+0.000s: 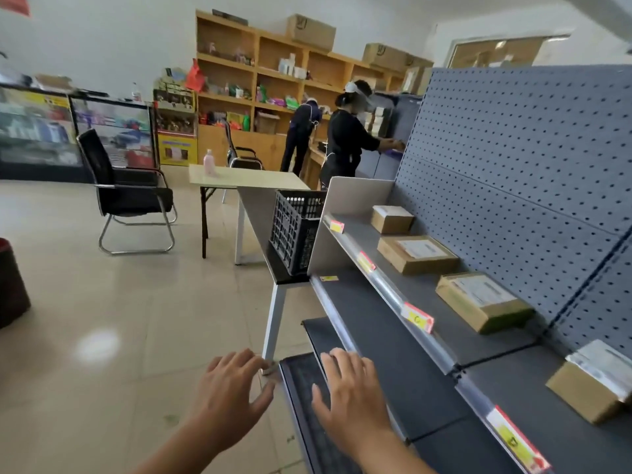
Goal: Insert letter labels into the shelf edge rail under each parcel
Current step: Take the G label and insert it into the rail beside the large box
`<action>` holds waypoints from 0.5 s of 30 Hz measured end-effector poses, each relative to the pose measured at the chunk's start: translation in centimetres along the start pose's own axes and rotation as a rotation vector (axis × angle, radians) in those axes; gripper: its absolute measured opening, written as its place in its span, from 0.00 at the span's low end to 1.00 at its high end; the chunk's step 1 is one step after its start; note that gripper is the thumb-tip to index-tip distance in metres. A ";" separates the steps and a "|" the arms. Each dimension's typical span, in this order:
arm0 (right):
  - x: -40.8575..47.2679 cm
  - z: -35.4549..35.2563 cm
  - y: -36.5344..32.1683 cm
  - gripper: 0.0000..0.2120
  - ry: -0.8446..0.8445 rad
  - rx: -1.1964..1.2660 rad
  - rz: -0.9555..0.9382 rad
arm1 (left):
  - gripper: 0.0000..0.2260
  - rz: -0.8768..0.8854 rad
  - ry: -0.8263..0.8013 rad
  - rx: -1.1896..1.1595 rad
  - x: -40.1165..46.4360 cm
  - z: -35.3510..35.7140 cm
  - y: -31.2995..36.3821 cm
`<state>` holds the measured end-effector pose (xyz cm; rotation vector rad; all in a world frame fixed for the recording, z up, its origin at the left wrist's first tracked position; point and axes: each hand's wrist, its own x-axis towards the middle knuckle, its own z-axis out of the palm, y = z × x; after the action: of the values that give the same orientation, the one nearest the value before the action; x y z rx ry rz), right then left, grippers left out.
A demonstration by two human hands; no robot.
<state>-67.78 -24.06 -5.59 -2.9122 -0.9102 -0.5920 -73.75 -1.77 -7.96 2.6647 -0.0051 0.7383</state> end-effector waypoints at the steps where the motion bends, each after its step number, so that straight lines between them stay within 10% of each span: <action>1: 1.3 1.1 0.5 0.21 0.001 0.002 -0.005 | 0.10 -0.001 -0.009 0.000 1.3 0.9 -0.7; 15: 21.3 11.1 8.8 0.15 0.000 0.043 0.036 | 0.11 0.075 -0.079 0.040 22.7 9.5 -6.3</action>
<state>-42.92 -18.25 -7.40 -2.8834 -0.8578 -0.5630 -48.83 2.89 -6.41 2.7428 -0.1128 0.6628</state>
